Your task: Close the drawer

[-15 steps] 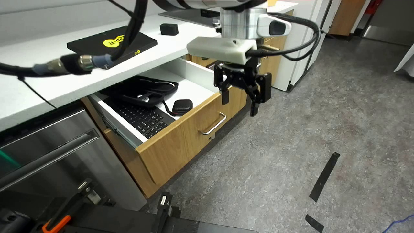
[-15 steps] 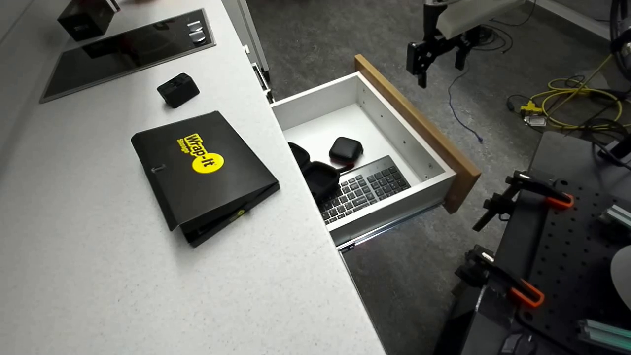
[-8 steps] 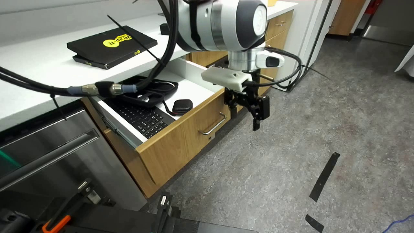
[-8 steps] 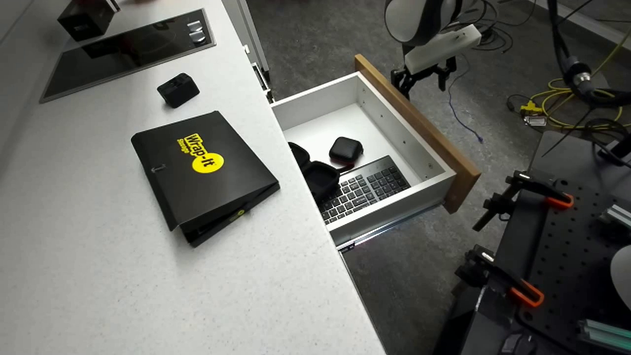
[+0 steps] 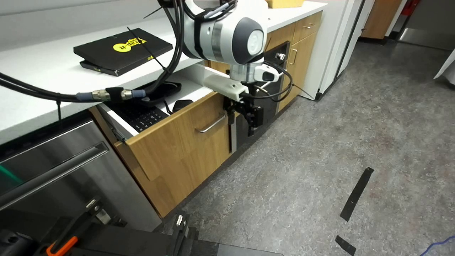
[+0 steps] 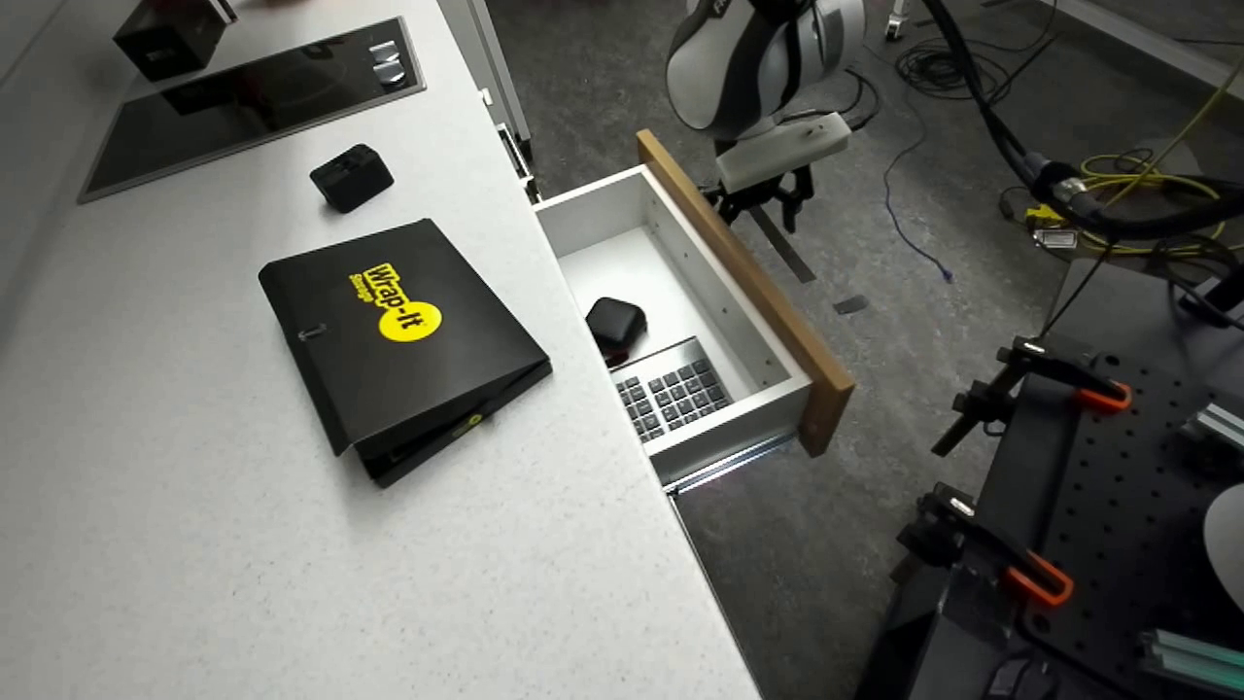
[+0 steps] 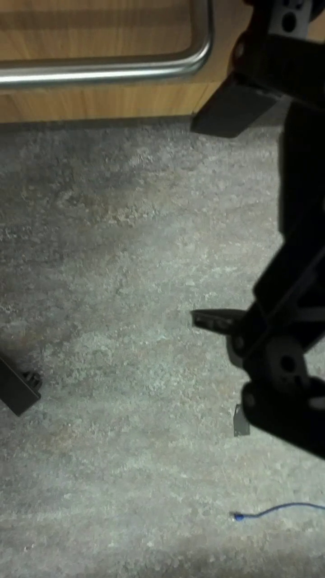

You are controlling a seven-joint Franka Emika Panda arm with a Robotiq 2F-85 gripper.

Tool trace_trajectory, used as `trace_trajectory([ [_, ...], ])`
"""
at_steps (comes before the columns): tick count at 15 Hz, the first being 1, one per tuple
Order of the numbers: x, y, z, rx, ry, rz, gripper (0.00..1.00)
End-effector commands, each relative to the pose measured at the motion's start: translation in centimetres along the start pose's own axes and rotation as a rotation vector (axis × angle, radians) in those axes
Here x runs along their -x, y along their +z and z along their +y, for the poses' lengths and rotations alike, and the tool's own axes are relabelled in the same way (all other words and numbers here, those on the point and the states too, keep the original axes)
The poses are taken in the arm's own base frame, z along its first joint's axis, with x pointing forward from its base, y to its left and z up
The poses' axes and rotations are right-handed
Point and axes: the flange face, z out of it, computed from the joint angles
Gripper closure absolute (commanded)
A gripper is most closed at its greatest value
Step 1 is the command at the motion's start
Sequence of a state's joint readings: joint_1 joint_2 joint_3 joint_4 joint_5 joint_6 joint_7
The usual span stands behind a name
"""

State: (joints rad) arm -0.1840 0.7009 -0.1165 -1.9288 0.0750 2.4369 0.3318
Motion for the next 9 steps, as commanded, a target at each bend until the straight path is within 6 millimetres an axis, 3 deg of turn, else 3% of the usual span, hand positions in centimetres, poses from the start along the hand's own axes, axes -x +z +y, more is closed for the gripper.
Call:
trace_trajectory([
  [1, 0.1, 0.3, -6.9, -0.062, -0.077, -0.054, 0.0],
  [2, 0.4, 0.3, -8.1, -0.059, -0.094, -0.083, 0.0],
  [3, 0.7, 0.1, -5.5, -0.035, -0.059, -0.036, 0.0],
  [6, 0.9, 0.0, -8.2, -0.045, -0.089, -0.054, 0.0],
  [9, 0.3, 0.5, -7.7, -0.045, -0.09, -0.05, 0.0],
])
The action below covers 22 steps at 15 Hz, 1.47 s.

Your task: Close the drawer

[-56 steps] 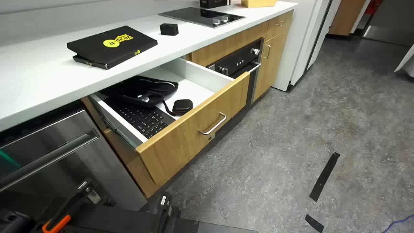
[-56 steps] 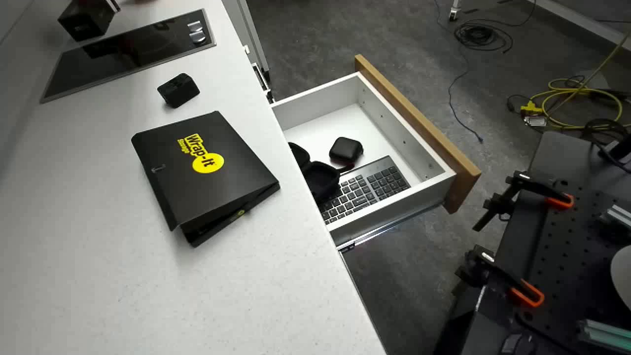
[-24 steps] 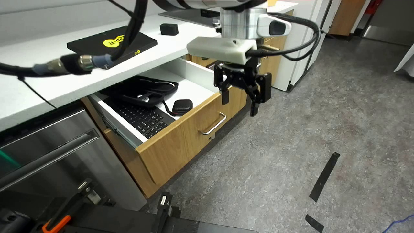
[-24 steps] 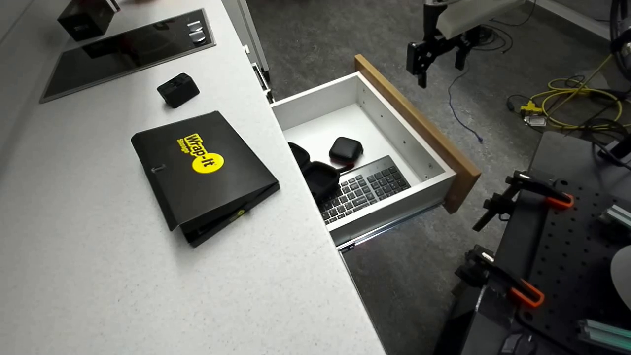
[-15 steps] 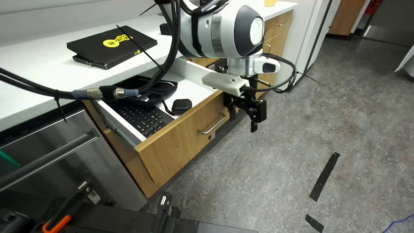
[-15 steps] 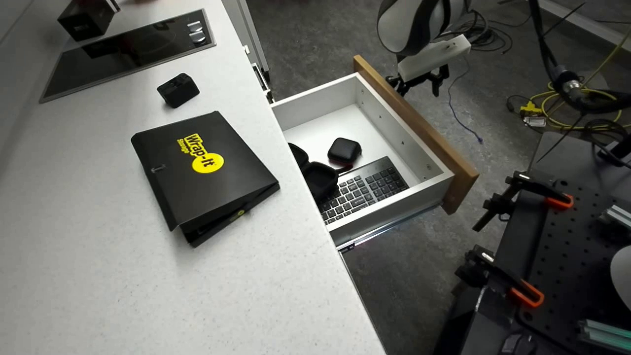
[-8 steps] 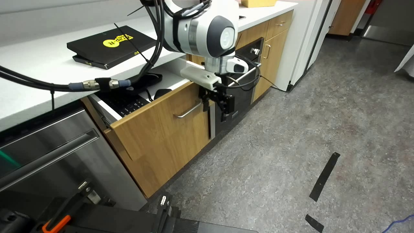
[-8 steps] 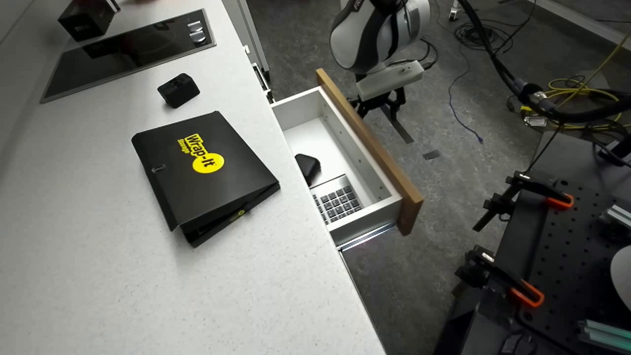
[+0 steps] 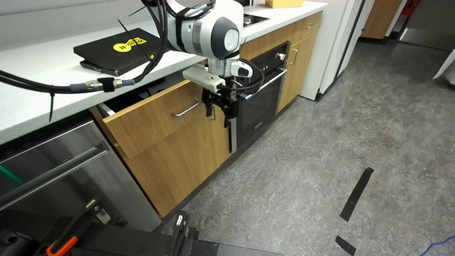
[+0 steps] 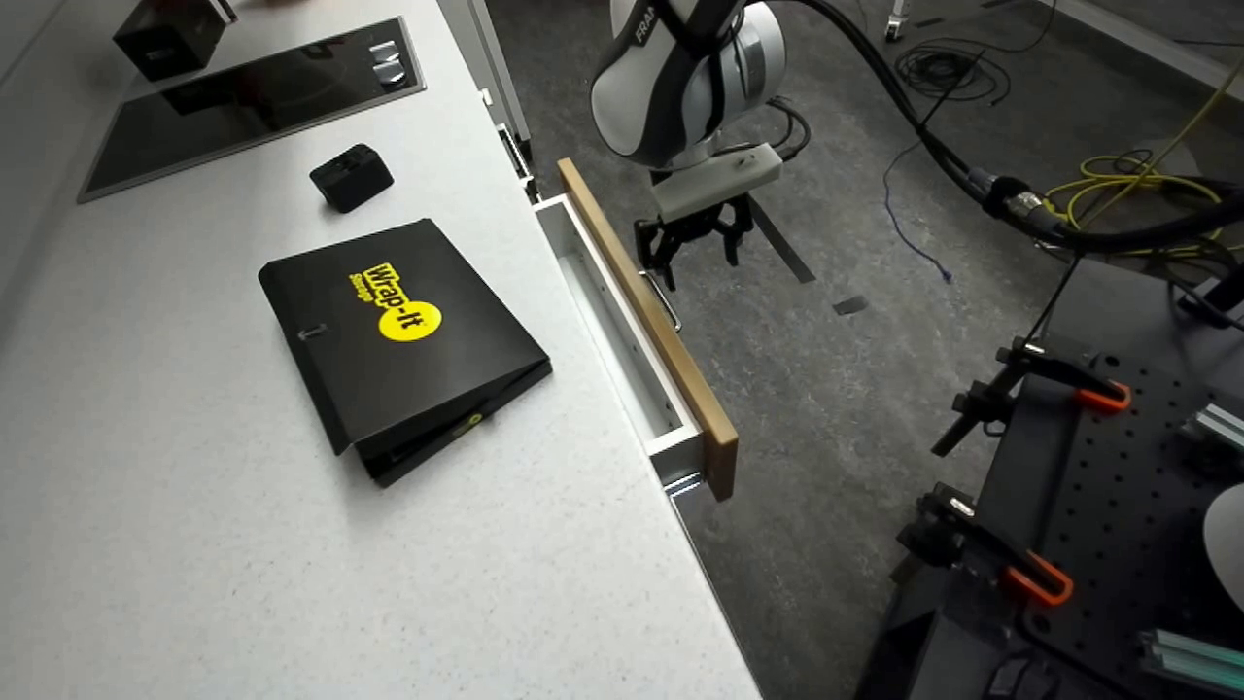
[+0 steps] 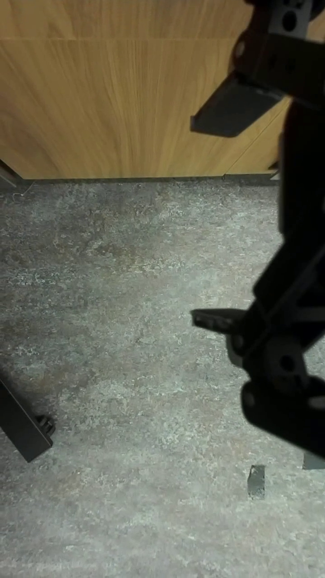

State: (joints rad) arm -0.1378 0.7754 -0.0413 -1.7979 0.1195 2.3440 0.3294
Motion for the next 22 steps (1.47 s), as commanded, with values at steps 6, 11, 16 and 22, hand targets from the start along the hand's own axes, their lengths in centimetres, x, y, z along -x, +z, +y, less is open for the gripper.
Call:
trace_trajectory([
  [6, 0.2, 2.4, -5.3, -0.088, -0.056, 0.03, 0.0],
  [11, 1.3, 2.7, -10.1, -0.137, -0.145, 0.063, 0.0],
  [16, 2.0, 2.6, -13.8, -0.162, -0.199, 0.113, 0.0],
  [22, 0.3, 2.2, -10.5, -0.122, -0.134, 0.126, 0.0],
])
